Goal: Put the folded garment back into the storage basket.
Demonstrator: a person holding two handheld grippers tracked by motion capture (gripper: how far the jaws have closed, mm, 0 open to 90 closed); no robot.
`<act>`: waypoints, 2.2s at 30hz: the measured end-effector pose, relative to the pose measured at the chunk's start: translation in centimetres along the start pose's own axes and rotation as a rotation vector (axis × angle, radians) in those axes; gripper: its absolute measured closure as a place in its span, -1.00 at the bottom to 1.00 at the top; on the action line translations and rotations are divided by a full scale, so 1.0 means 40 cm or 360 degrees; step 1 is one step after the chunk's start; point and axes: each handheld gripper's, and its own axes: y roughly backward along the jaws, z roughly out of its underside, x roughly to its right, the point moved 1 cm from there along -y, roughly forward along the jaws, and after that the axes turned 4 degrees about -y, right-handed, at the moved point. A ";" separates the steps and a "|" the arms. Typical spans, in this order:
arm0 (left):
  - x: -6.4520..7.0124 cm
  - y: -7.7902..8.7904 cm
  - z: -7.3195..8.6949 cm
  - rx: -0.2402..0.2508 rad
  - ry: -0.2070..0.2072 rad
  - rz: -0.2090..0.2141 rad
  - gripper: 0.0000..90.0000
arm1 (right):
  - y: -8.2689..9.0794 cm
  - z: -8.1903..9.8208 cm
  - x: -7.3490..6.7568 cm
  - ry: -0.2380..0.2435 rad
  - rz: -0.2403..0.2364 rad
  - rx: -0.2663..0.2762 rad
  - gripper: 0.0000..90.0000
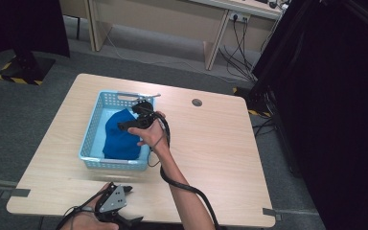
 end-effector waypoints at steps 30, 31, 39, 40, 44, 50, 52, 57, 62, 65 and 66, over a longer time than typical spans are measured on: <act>0.000 0.000 0.000 -0.0001 0.0001 0.0000 -1.00 | 0.112 0.050 0.070 -0.0008 -0.0055 0.0114 -0.92; 0.000 0.000 0.000 -0.0002 0.0000 0.0000 -1.00 | 0.115 0.052 0.072 -0.0004 -0.0058 0.0119 -0.92; 0.000 0.000 0.000 -0.0002 0.0001 -0.0001 -1.00 | 0.138 0.065 0.085 -0.0002 -0.0052 0.0136 -0.91; 0.000 0.000 0.000 -0.0002 0.0001 0.0000 -1.00 | 0.140 0.067 0.088 0.0002 -0.0050 0.0136 -0.91; 0.000 0.000 0.000 -0.0002 0.0001 -0.0001 -1.00 | 0.148 0.073 0.094 -0.0002 -0.0048 0.0143 -0.91; 0.000 0.000 0.000 -0.0002 0.0001 0.0000 -1.00 | 0.158 0.082 0.101 0.0005 -0.0045 0.0149 -0.91; 0.000 0.000 0.000 -0.0002 0.0001 -0.0001 -1.00 | 0.161 0.086 0.105 0.0007 -0.0046 0.0151 -0.91; 0.000 0.000 0.000 -0.0002 0.0001 -0.0001 -1.00 | 0.170 0.093 0.116 0.0004 -0.0039 0.0155 -0.91; 0.000 0.000 0.000 -0.0001 0.0001 -0.0001 -1.00 | 0.179 0.105 0.127 0.0001 -0.0030 0.0155 -0.91; 0.000 0.000 0.000 -0.0002 0.0001 -0.0001 -1.00 | 0.185 0.110 0.135 -0.0004 -0.0029 0.0162 -0.91; 0.000 0.000 0.000 -0.0002 0.0002 -0.0001 -1.00 | 0.187 0.112 0.137 -0.0009 -0.0028 0.0164 -0.91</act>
